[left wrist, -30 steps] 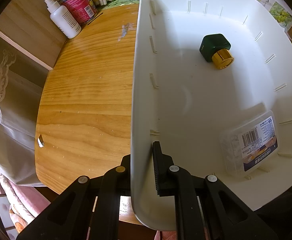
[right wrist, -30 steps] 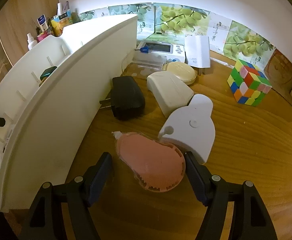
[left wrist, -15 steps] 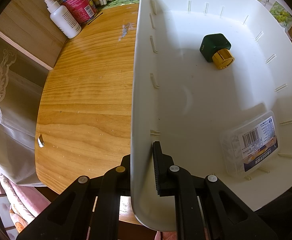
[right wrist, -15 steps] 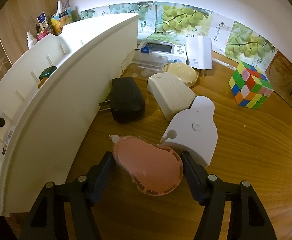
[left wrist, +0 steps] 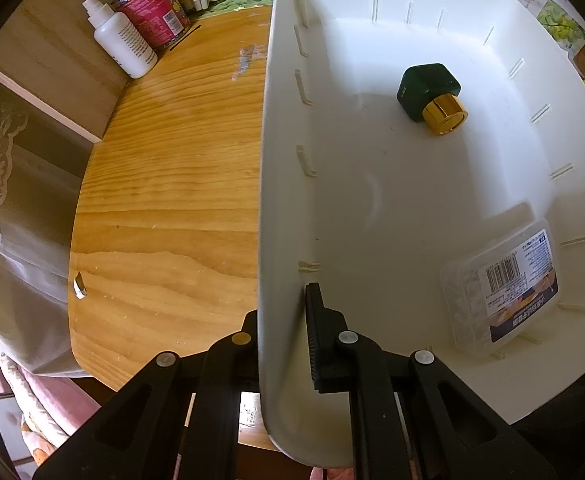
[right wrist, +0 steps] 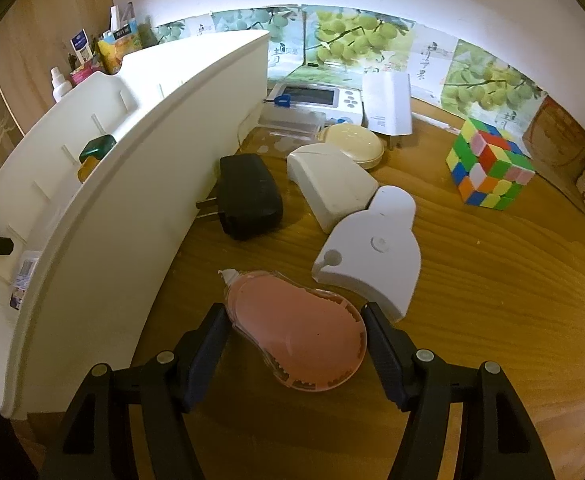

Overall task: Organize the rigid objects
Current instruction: 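Grasp the pink compact with the right tool and lift it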

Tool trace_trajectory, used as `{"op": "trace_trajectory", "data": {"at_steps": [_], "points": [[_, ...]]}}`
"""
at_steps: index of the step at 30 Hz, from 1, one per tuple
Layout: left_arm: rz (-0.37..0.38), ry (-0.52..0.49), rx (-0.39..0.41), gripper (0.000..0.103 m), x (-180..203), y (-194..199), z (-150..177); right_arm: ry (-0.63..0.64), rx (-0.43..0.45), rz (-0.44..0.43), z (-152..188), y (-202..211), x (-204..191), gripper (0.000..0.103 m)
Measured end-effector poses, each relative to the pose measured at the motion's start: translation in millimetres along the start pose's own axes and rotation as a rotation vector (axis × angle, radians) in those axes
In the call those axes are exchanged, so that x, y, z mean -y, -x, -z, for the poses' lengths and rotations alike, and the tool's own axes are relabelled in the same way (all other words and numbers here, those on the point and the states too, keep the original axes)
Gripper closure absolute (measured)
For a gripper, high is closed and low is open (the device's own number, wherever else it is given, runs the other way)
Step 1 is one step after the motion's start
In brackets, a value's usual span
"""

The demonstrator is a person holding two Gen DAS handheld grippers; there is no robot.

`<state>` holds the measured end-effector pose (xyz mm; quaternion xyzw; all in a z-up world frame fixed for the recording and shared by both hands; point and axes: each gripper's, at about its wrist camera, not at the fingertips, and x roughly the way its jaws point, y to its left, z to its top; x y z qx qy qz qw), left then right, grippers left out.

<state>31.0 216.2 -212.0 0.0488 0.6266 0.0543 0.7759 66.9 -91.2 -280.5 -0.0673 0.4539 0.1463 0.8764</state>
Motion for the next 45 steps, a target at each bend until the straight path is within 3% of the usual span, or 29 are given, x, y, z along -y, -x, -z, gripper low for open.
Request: {"op": "trace_trajectory", "data": {"at_steps": [24, 45], "points": [[-0.007, 0.011, 0.008, 0.092, 3.0, -2.4, -6.2, 0.081, 0.133, 0.066, -27.5, 80.6, -10.7, 0.035], [0.018, 0.06, 0.024, 0.092, -5.0, 3.0, -0.3, 0.289, 0.196, -0.114, -59.5, 96.9, -87.5, 0.035]]}}
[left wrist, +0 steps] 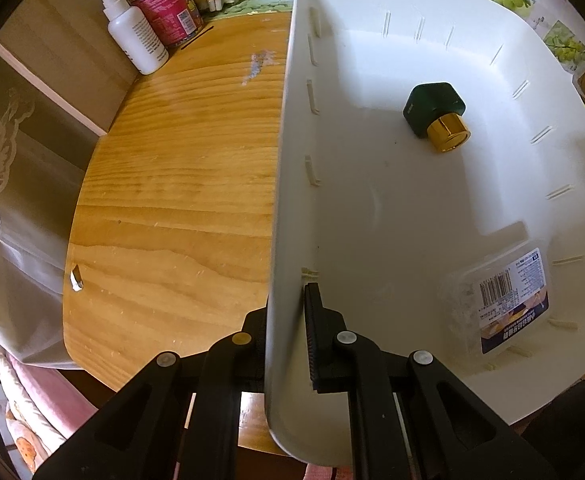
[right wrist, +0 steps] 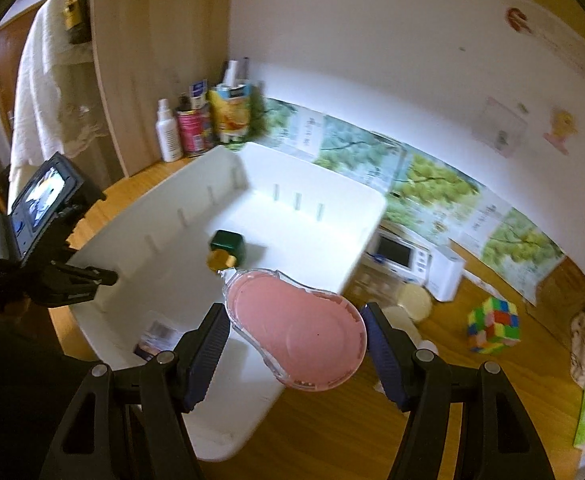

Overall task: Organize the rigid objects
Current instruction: 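Grasp the pink compact with the right tool and lift it, then carry the pink compact into the white tray and release it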

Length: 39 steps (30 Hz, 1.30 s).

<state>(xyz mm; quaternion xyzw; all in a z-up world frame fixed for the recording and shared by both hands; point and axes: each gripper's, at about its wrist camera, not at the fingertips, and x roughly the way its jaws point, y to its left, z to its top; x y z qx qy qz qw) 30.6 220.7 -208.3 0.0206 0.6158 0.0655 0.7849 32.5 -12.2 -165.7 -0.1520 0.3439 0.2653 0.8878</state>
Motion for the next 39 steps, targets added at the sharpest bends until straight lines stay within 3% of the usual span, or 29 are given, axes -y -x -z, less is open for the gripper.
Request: {"op": "trace_trajectory", "data": {"at_steps": [22, 27, 29, 39], "points": [[0.008, -0.04, -0.009, 0.092, 3.4, 4.4, 4.4, 0.047, -0.023, -0.126, -9.2, -18.6, -34.1, 0.034], [0.004, -0.053, -0.01, 0.092, 4.9, 4.8, 5.2, 0.035, -0.024, -0.126, -8.4, -19.1, -33.6, 0.033], [0.003, -0.056, -0.01, 0.092, 5.0, 4.9, 5.0, 0.021, -0.012, -0.121, -8.8, -17.2, -32.0, 0.027], [-0.002, -0.062, -0.012, 0.092, 6.8, 4.8, 4.5, -0.065, 0.01, -0.041, -5.9, -12.8, -10.9, 0.026]]}}
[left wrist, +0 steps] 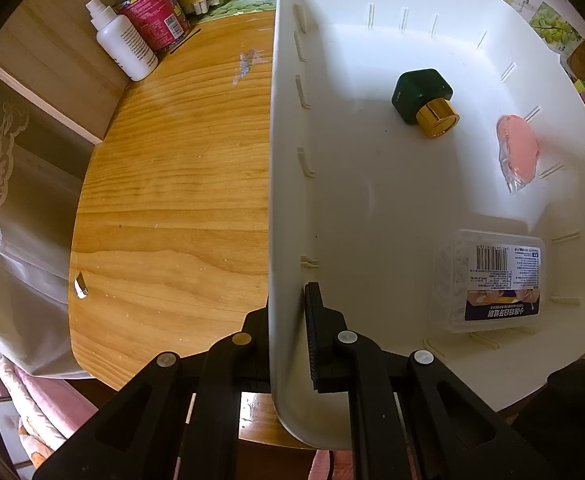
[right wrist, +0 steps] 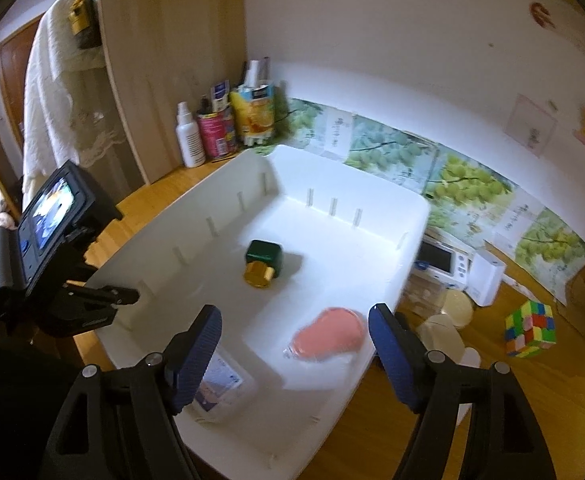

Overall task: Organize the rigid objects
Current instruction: 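Carry the pink compact into the white tray and release it, then move the right tool to the white plastic holder and grasp it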

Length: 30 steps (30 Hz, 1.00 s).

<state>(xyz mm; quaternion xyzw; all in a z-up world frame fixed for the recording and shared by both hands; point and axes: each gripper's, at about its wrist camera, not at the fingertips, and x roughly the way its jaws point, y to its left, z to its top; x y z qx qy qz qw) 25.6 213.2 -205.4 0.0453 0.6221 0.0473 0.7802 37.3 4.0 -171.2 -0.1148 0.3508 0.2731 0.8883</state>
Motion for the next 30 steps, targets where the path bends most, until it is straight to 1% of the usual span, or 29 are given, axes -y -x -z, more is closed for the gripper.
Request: {"op": "trace_trajectory", "data": {"at_steps": [3, 15, 24, 30], "points": [[-0.003, -0.001, 0.0, 0.091, 0.5, 0.0, 0.1, -0.024, 0.005, 0.028, 1.1, 1.2, 7.8, 0.024], [-0.009, 0.003, -0.003, 0.091, 0.5, 0.3, -0.2, -0.163, 0.028, 0.139, 12.3, 12.5, 56.4, 0.022], [-0.013, 0.009, -0.009, 0.09, -1.1, -1.5, -2.2, -0.24, 0.014, 0.221, 29.0, 13.1, 91.1, 0.022], [-0.016, 0.015, -0.014, 0.09, -1.5, -3.2, -3.2, -0.286, -0.024, 0.258, 45.7, 4.0, 109.3, 0.022]]}}
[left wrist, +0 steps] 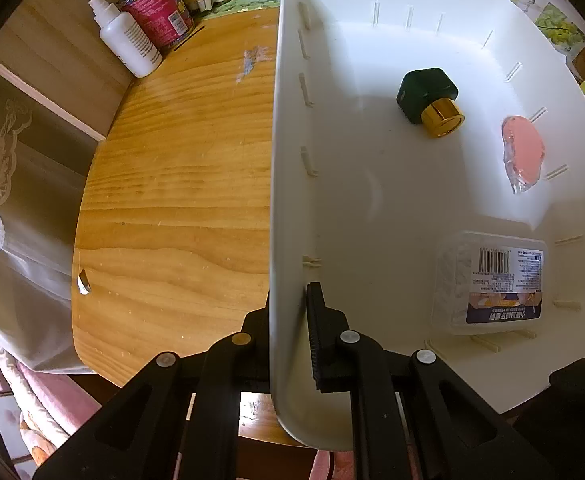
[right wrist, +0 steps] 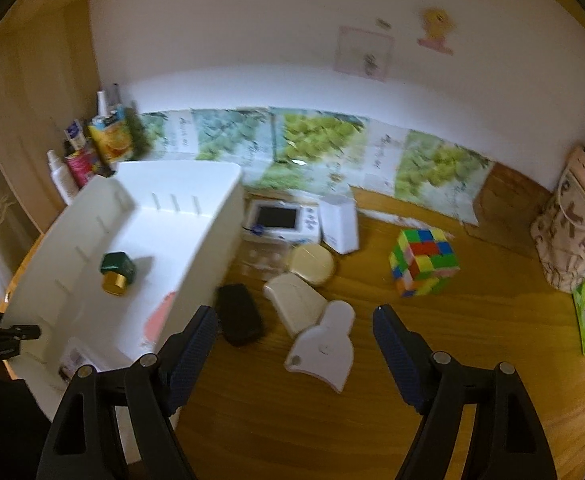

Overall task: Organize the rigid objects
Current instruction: 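Move the right tool to the white plastic holder and grasp it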

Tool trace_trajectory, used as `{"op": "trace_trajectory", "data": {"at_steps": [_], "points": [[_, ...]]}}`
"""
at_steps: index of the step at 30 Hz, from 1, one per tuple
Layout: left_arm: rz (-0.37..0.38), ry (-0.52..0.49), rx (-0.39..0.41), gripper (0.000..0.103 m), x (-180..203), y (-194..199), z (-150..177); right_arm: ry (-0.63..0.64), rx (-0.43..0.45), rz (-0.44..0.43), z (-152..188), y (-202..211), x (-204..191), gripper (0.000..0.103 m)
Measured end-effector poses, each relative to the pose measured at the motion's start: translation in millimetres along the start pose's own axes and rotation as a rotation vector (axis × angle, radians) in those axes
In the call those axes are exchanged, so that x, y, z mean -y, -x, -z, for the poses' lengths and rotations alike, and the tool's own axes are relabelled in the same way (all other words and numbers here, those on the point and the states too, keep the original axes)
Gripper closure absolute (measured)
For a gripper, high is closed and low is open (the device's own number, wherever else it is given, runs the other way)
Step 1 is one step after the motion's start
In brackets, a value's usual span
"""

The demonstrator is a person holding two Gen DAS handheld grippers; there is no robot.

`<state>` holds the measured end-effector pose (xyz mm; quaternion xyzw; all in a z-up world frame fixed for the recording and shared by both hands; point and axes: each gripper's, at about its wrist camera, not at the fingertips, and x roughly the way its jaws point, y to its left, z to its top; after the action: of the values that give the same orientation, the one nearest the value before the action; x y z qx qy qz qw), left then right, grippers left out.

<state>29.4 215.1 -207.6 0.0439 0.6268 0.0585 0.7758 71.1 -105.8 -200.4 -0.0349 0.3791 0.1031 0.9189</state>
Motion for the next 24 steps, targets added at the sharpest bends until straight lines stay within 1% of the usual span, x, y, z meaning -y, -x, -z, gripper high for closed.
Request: {"op": "trace_trajectory", "data": {"at_steps": [5, 11, 24], "points": [[-0.003, 0.003, -0.003, 0.09, 0.4, -1.2, -1.2, -0.018, -0.043, 0.017, 10.6, -14.1, 8.0, 0.022], [-0.007, 0.011, -0.011, 0.089, 1.3, -2.8, -2.6, -0.023, -0.098, 0.018, 21.9, -35.8, 11.7, 0.022], [-0.03, 0.049, -0.032, 0.088, 1.4, -6.7, -5.9, -0.036, -0.23, 0.019, 35.9, -81.0, 19.4, 0.022]]}}
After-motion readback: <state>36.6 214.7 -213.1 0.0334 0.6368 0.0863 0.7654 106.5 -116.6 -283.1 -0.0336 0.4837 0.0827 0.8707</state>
